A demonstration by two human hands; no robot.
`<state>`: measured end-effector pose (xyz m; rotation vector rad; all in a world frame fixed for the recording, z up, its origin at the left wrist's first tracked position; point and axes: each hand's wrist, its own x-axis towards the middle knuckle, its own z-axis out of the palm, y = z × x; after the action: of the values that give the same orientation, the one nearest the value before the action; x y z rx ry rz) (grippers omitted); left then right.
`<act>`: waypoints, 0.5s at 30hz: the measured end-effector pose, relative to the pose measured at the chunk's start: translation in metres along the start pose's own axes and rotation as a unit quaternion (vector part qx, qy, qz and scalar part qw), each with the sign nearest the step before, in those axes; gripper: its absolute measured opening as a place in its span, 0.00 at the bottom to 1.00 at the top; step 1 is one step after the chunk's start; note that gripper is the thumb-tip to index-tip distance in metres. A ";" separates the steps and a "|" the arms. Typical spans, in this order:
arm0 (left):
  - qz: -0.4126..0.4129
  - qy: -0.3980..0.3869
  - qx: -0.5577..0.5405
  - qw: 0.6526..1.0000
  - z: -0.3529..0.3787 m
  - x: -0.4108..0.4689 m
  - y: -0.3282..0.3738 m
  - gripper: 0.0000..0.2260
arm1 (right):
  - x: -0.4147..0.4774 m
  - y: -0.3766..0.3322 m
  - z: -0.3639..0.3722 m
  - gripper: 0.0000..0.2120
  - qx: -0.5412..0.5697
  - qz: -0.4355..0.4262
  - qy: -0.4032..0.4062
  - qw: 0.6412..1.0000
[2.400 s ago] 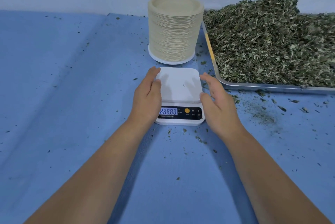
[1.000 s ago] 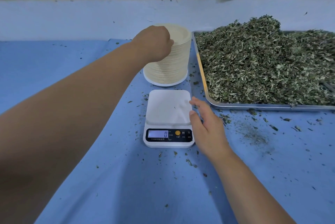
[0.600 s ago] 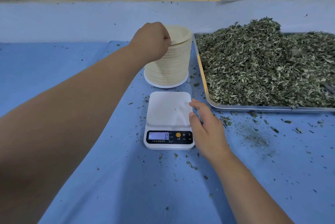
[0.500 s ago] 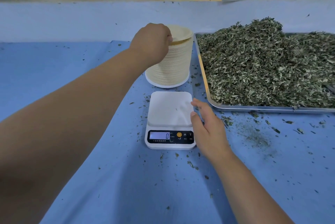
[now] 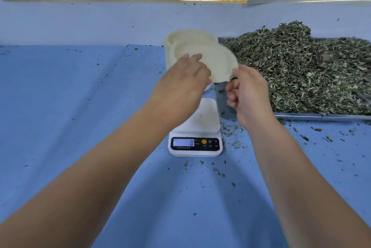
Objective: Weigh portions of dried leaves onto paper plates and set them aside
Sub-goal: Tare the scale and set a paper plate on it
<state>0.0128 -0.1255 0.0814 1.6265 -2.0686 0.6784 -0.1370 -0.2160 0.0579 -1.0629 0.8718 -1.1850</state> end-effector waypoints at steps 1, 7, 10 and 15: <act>0.005 -0.008 -0.004 1.000 -0.001 -0.007 0.004 0.11 | -0.003 0.001 -0.003 0.15 -0.007 0.003 0.009 1.000; -0.004 -0.022 -0.078 0.997 0.007 -0.043 0.025 0.11 | -0.028 0.014 -0.007 0.14 -0.028 0.104 0.000 0.994; -0.001 -0.027 -0.078 0.997 0.011 -0.054 0.030 0.14 | -0.034 0.022 -0.009 0.16 -0.068 0.105 -0.018 0.992; -0.013 -0.047 -0.113 0.992 0.017 -0.071 0.030 0.19 | -0.035 0.038 -0.014 0.05 -0.158 0.071 -0.029 0.985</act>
<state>-0.0009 -0.0750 0.0220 1.5786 -2.0997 0.3485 -0.1459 -0.1822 0.0170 -1.2599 1.0952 -0.9109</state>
